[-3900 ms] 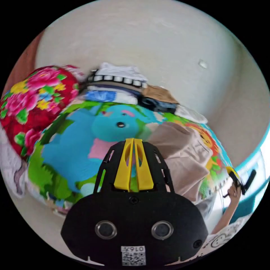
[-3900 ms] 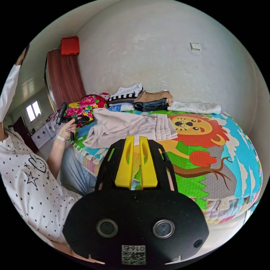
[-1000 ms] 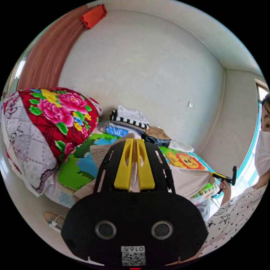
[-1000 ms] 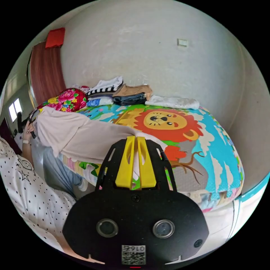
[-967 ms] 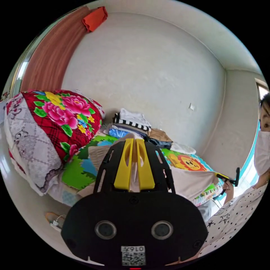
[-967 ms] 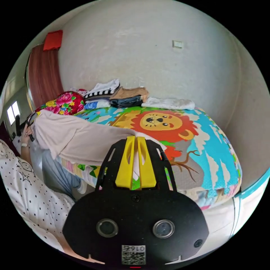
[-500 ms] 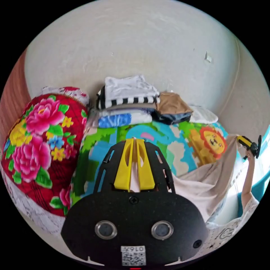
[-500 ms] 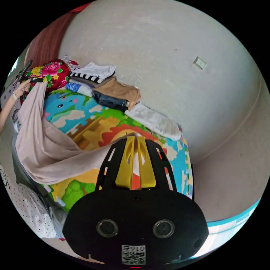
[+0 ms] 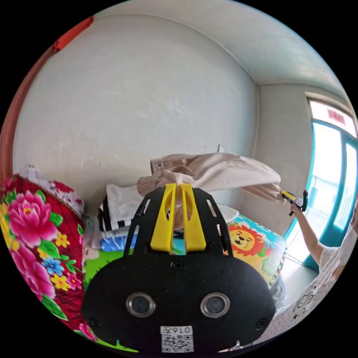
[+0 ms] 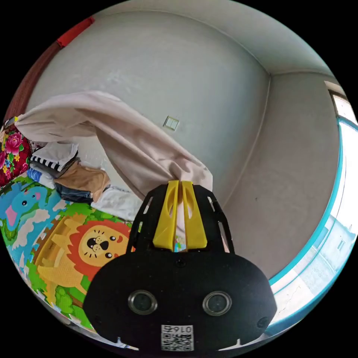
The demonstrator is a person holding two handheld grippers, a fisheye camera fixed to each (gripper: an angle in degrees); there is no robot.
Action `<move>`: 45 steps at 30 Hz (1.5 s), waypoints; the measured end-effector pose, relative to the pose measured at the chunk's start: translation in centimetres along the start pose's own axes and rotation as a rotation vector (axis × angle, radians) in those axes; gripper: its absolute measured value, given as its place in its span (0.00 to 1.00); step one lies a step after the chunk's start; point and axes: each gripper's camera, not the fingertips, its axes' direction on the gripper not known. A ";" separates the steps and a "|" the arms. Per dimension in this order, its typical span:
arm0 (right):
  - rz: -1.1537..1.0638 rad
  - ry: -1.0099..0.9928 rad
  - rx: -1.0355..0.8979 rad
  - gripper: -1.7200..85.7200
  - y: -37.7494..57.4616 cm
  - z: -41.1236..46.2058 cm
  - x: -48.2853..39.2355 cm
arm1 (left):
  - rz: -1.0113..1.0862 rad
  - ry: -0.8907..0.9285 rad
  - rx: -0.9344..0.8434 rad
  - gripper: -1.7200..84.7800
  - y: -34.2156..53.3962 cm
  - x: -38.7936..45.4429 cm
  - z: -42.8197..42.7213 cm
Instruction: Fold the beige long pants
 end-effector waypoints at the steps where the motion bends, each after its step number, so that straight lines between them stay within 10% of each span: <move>1: 0.003 -0.015 -0.023 0.02 1.1 0.8 0.0 | -0.063 0.027 0.001 0.01 2.3 -1.8 0.7; 7: 0.027 -0.167 -0.232 0.02 11.5 7.6 -1.7 | -0.333 0.100 -0.074 0.01 12.2 -9.0 3.5; 26: -0.197 -0.354 -0.465 0.02 26.6 11.9 -5.5 | -0.175 0.111 -0.460 0.01 24.9 -11.6 -6.6; 32: -0.051 -0.295 -0.581 0.02 29.6 10.3 -2.7 | -0.220 -0.175 -0.517 0.06 24.1 -13.2 -9.7; 45: -0.226 -0.844 -0.468 0.12 27.9 6.3 -19.0 | -0.530 -0.189 -0.569 0.12 23.3 -22.1 3.5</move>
